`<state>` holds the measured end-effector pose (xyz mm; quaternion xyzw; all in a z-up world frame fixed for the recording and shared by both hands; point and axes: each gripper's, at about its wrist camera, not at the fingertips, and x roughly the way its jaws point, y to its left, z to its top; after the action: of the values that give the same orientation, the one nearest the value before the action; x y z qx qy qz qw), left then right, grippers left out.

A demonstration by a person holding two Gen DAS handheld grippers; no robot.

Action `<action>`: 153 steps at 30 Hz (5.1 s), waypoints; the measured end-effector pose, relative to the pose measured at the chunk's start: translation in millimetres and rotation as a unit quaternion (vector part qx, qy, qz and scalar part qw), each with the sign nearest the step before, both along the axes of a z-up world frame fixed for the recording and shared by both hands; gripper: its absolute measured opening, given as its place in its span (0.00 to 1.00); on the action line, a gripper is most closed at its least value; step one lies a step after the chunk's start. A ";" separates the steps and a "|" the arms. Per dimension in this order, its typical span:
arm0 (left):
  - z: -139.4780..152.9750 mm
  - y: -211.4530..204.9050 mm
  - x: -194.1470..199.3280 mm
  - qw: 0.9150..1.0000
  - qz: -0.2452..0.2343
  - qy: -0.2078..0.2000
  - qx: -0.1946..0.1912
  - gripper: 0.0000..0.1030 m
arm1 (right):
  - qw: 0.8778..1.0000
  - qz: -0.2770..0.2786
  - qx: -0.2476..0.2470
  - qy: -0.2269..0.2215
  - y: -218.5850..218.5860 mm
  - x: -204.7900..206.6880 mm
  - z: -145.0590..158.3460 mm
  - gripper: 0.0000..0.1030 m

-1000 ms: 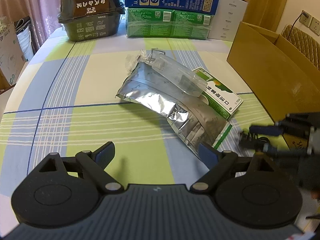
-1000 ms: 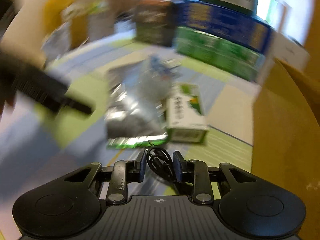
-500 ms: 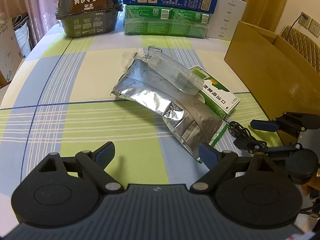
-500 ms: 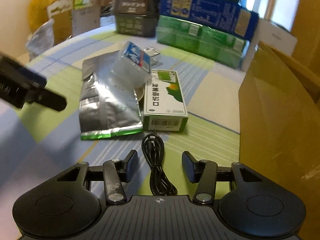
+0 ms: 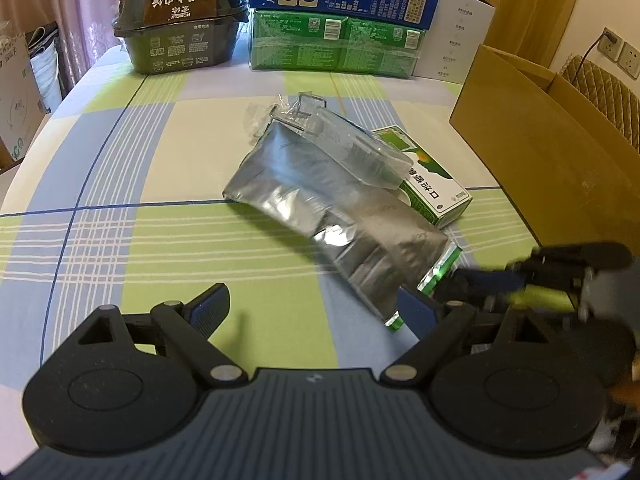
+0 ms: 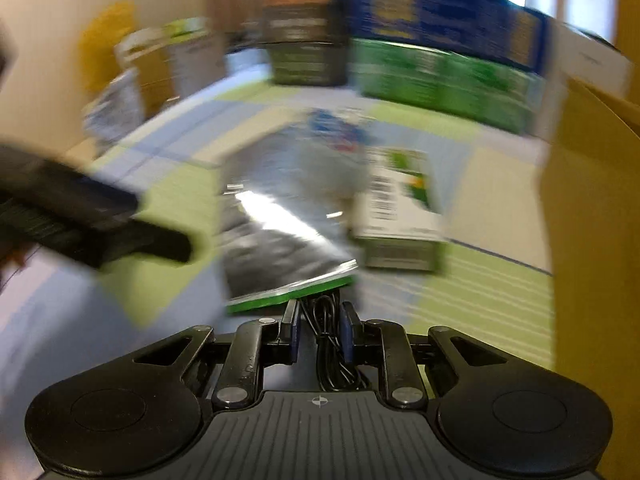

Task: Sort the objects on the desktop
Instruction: 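Grasp the silver foil pouch with the left gripper while the right holds the cable, then carry the foil pouch and black cable over the cardboard box with both grippers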

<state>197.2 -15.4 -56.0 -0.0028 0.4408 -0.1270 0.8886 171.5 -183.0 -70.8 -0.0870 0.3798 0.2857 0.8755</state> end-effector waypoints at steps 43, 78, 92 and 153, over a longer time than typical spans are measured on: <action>-20.9 -28.9 35.9 1.000 -0.006 0.016 0.021 0.49 | 0.997 -0.065 0.008 0.029 -26.0 -0.3 -0.6 0.16; -23.4 -62.1 -43.8 0.988 -0.088 0.103 0.081 0.65 | 0.994 -0.106 0.001 0.032 -46.8 -84.8 3.0 0.16; -19.5 -63.4 -40.3 0.986 -0.115 0.091 0.083 0.40 | 0.996 -0.088 -0.034 0.012 -38.9 -88.6 1.5 0.18; 75.7 -82.3 -138.6 0.994 -0.089 0.062 -0.010 0.32 | 0.969 -0.229 0.091 -0.011 -114.4 -174.0 101.4 0.16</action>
<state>58.6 -97.7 19.6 0.0195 0.4923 -0.2096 0.8446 -2.4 -297.4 30.6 0.0787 0.3521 0.1100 0.9262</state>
